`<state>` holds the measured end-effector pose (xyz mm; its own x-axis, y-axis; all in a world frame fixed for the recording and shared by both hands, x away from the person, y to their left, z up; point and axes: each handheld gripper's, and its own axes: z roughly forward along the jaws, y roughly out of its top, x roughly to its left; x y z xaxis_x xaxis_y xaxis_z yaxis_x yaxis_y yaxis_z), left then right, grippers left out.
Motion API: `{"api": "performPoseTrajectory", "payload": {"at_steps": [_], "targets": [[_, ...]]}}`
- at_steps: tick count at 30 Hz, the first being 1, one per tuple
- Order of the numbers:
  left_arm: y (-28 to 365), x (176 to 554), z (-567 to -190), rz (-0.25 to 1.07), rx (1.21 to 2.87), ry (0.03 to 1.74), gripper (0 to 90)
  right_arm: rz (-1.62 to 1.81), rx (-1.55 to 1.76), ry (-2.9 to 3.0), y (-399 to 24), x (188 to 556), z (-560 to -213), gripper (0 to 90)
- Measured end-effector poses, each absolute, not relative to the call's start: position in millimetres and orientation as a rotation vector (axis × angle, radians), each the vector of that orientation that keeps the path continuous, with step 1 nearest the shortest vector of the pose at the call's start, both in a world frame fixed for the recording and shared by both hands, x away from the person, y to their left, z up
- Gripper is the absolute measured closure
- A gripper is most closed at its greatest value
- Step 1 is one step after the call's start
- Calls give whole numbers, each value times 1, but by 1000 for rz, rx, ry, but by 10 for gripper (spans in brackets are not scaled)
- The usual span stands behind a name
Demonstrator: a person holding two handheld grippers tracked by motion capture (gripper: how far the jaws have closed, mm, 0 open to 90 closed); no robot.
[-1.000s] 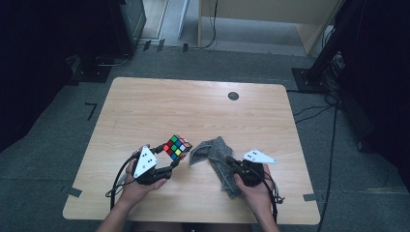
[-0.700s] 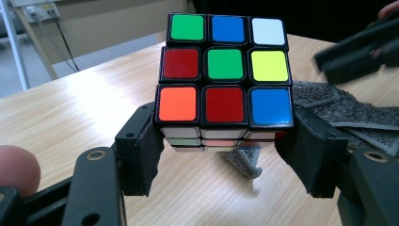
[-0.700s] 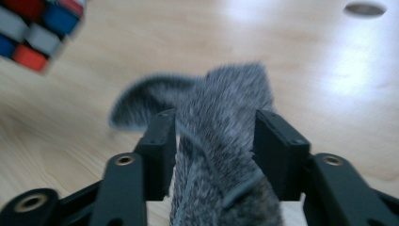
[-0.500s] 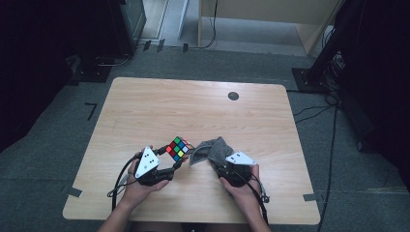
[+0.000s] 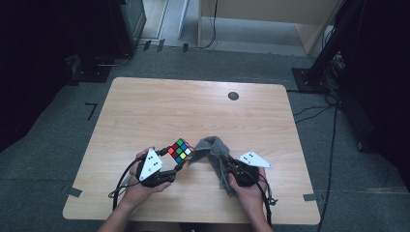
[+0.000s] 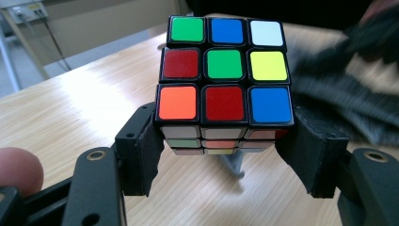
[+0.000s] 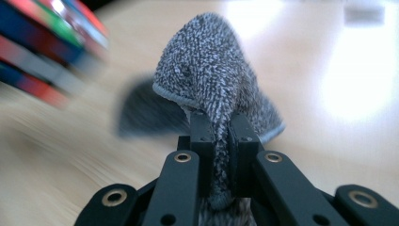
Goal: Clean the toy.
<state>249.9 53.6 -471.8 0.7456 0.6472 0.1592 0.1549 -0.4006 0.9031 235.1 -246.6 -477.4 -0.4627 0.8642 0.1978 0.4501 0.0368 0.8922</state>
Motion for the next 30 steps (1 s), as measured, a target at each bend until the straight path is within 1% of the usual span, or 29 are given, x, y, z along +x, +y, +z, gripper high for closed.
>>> {"api": "performPoseTrajectory", "payload": {"at_steps": [3, 6, 9, 13, 14, 20, 27, 30], "targets": [[44, 247, -475, 628, 1980, 596, 345, 1539, 1184, 1895, -236, 222, -453, 841], [31, 240, -477, 656, 2021, 548, 345, 1605, 1035, 1958, -217, 213, -441, 838], [19, 232, -476, 680, 2059, 487, 345, 1614, 938, 2044, -197, 206, -439, 836], [13, 224, -474, 695, 2062, 428, 346, 1548, 892, 2174, -180, 206, -448, 833], [12, 223, -474, 712, 2063, 422, 346, 1549, 899, 2177, -181, 207, -449, 832], [15, 224, -471, 698, 2040, 418, 348, 1564, 1090, 2018, -206, 216, -446, 829], [12, 221, -472, 691, 2043, 392, 348, 1602, 968, 2134, -188, 210, -448, 820], [14, 221, -470, 695, 2028, 394, 348, 1588, 994, 2081, -194, 211, -445, 820]]}}
